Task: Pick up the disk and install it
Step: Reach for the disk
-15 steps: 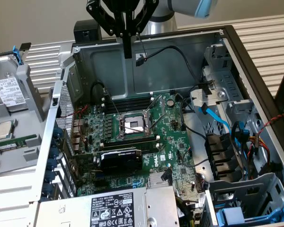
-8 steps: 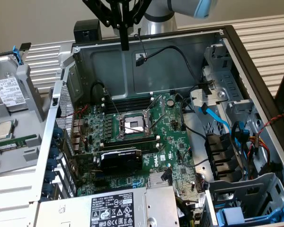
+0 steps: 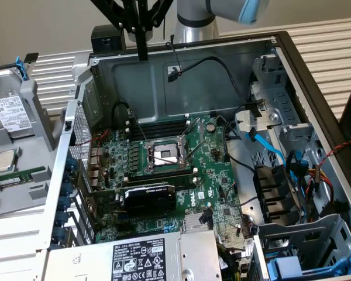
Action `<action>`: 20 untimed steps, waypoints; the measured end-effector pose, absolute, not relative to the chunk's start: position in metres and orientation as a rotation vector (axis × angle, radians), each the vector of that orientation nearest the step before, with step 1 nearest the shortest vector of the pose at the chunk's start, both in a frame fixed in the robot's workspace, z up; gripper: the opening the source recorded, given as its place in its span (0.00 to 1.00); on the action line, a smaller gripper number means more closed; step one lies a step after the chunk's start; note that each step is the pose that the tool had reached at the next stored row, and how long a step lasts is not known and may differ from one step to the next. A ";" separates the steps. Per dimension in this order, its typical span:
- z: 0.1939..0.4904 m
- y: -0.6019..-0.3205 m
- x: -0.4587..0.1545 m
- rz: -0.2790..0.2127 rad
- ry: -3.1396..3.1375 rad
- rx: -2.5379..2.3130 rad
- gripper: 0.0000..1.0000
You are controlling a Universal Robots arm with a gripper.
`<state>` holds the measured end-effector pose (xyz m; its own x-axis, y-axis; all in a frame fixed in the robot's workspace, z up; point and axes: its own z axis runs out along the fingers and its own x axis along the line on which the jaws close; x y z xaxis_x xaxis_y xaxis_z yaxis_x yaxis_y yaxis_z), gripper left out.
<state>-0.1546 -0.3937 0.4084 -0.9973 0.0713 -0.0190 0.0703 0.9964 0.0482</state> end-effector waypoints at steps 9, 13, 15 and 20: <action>0.408 -0.394 -0.194 0.074 3.118 0.111 0.11; 0.408 -0.394 -0.212 0.074 3.118 0.111 0.11; 0.408 -0.394 -0.221 0.074 3.118 0.111 0.11; 0.408 -0.392 -0.243 0.074 3.118 0.111 0.11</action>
